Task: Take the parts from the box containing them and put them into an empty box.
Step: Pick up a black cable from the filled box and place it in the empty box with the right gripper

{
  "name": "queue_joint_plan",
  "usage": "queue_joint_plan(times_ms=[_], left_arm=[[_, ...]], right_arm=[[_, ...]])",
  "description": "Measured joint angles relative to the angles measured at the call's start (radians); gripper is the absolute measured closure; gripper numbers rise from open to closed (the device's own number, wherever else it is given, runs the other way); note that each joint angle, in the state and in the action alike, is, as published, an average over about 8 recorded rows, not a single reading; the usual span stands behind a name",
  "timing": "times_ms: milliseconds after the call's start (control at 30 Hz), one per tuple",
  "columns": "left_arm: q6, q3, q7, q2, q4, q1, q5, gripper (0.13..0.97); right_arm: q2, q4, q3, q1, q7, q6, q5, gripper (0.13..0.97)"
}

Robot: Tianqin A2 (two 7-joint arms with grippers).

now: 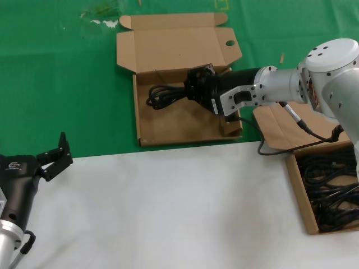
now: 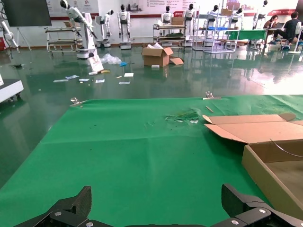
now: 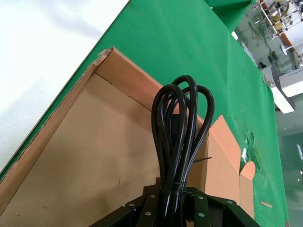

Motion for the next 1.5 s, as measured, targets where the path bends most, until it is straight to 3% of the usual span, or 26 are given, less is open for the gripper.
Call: queue_joint_plan(times_ms=[333,633,900,1033,1300,1500], left_arm=[[0.000,0.000,0.000,0.000,0.000,0.000,0.000,0.132],[0.000,0.000,0.000,0.000,0.000,0.000,0.000,0.132],[0.000,0.000,0.000,0.000,0.000,0.000,0.000,0.132],[0.000,0.000,0.000,0.000,0.000,0.000,0.000,0.132],[0.000,0.000,0.000,0.000,0.000,0.000,0.000,0.132],[0.000,0.000,0.000,0.000,0.000,0.000,0.000,0.132]], right_arm=[[0.000,0.000,0.000,0.000,0.000,0.000,0.000,0.920],[0.000,0.000,0.000,0.000,0.000,0.000,0.000,0.819],[0.000,0.000,0.000,0.000,0.000,0.000,0.000,0.653],[0.000,0.000,0.000,0.000,0.000,0.000,0.000,0.653],[0.000,0.000,0.000,0.000,0.000,0.000,0.000,0.436],[0.000,0.004,0.001,-0.003,0.003,0.002,0.001,0.330]])
